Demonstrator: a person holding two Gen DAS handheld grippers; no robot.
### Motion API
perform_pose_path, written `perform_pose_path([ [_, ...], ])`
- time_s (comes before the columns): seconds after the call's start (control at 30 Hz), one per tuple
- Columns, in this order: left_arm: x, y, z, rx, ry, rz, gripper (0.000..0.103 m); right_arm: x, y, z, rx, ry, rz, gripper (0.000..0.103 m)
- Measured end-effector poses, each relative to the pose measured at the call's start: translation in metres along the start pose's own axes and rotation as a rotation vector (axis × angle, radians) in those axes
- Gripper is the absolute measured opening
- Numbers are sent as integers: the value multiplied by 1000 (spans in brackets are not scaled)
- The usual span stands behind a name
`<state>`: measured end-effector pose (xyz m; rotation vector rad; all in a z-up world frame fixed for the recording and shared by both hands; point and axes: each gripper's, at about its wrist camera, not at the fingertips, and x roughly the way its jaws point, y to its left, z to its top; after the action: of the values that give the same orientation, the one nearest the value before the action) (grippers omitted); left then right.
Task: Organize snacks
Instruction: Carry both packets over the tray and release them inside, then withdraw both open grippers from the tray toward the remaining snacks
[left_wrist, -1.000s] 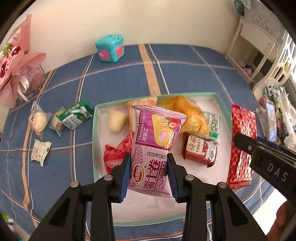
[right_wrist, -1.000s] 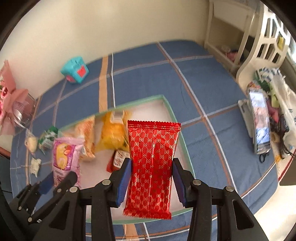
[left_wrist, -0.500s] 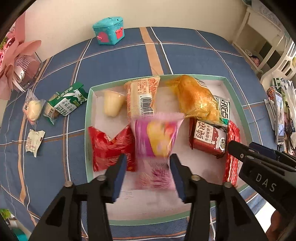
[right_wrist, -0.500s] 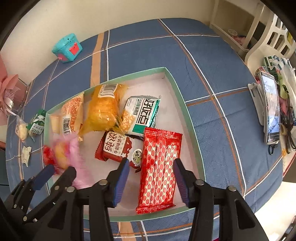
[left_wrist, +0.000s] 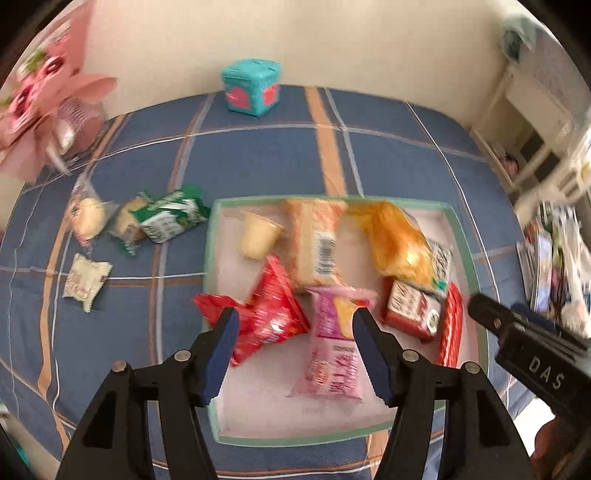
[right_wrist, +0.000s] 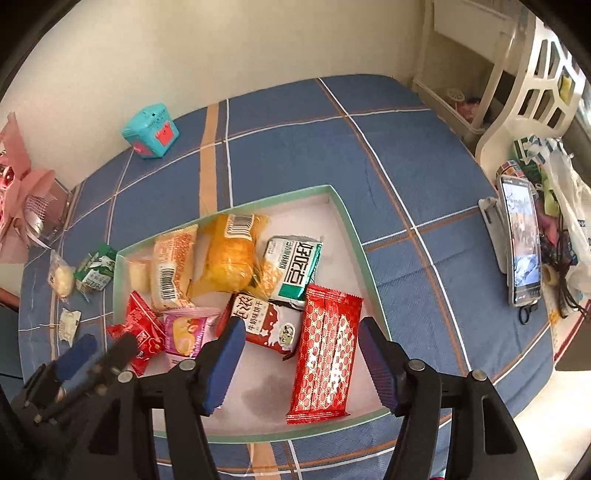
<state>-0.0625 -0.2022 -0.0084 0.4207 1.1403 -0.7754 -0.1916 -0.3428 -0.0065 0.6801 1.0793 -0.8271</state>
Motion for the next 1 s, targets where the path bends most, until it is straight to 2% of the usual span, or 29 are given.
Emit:
perform_pose_path([
  [0.17, -7, 40, 7, -120, -34, 39, 65, 0, 12, 0, -25, 4, -1, 67],
  [0.3, -12, 81, 10, -225, -59, 98, 65, -3, 30, -2, -63, -8, 15, 67],
  [0.43, -16, 106, 9, -285, -62, 129, 65, -5, 50, -4, -94, -12, 34, 67],
  [0.6, -18, 119, 7, -313, -62, 141, 66, -6, 72, -8, -131, -19, 46, 67],
  [0.63, -18, 120, 7, -314, -62, 145, 69, -6, 76, -9, -139, -19, 47, 67],
  [0.67, -20, 121, 8, -315, -62, 150, 79, -5, 79, -10, -146, -19, 48, 68],
  [0.87, -21, 125, 7, -310, -81, 169, 91, -1, 95, -11, -174, -35, 69, 87],
  [0.93, -22, 127, 7, -307, -86, 176, 91, -2, 98, -12, -181, -46, 70, 90],
  [1.0, -22, 129, 7, -309, -90, 180, 92, -2, 101, -12, -188, -54, 67, 99],
])
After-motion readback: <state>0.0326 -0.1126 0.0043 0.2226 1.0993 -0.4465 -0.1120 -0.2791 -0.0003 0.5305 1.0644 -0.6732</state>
